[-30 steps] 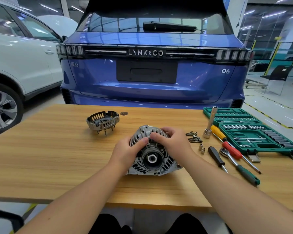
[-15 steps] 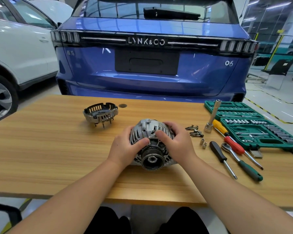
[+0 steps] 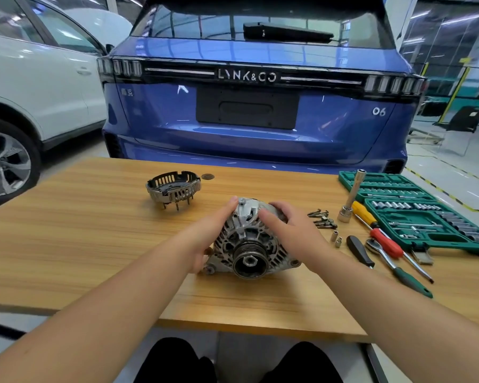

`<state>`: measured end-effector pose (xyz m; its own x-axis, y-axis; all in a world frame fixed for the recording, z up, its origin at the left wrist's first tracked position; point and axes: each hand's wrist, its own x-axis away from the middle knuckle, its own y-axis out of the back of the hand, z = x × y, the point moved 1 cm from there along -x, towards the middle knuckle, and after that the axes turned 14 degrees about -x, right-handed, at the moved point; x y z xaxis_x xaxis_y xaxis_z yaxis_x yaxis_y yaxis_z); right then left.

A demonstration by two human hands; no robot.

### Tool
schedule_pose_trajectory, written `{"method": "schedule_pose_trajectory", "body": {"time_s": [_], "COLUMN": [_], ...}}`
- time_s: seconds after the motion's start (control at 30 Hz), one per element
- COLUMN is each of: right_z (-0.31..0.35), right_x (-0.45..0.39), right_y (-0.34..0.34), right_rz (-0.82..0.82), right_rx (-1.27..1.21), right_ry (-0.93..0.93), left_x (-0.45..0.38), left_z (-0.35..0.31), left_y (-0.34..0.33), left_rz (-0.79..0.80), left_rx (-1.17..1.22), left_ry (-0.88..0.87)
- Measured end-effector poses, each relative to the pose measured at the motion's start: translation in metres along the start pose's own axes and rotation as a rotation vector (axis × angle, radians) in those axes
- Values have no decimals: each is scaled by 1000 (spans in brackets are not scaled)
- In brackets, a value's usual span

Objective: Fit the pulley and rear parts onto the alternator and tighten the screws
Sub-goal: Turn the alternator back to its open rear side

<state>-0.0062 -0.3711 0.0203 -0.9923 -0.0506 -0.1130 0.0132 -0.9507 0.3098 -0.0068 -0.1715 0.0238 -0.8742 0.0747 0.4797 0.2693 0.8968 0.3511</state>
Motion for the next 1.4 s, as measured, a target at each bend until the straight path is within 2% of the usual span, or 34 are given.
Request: {"method": "schedule_pose_trajectory", "body": {"time_s": [0.13, 0.2, 0.33, 0.43, 0.6, 0.83, 1.0, 1.1, 1.2, 1.27, 1.33, 1.4], "right_z": [18, 24, 20, 13, 2, -10, -11, -1, 23, 36, 37, 31], "right_x": [-6, -7, -8, -4, 14, 15, 11, 8, 1, 2, 2, 2], "right_y": [4, -6, -28, -31, -34, -39, -34, -33, -26, -20, -21, -26], "right_rz": [39, 59, -218, -293, -325, -387, -348, -292, -222, -149, -158, -246], "right_rx": [-126, -261, -443, -451, -400, -379, -322, -315, -545, -665, -686, -645], "right_ry": [-419, -539, -441, -308, -49, 148, 144, -16, -445, -622, -627, -541], "left_x": [-2, -5, -13, -12, -4, -13, -24, -25, -23, -17, -18, -21], "left_z": [-9, -12, -9, 0, 13, 18, 19, 18, 6, -5, -9, -9], "left_y": [9, 2, -19, -25, -35, -38, -35, -28, -12, -5, -9, -17], "left_rz": [157, 217, 173, 40, -191, -258, -234, -194, -52, 97, 121, 41], "left_rx": [79, 180, 304, 387, 475, 508, 473, 368, 317, 349, 321, 306], "left_ry": [60, 70, -15, -143, -351, -537, -551, -491, -325, -184, -144, -181]}}
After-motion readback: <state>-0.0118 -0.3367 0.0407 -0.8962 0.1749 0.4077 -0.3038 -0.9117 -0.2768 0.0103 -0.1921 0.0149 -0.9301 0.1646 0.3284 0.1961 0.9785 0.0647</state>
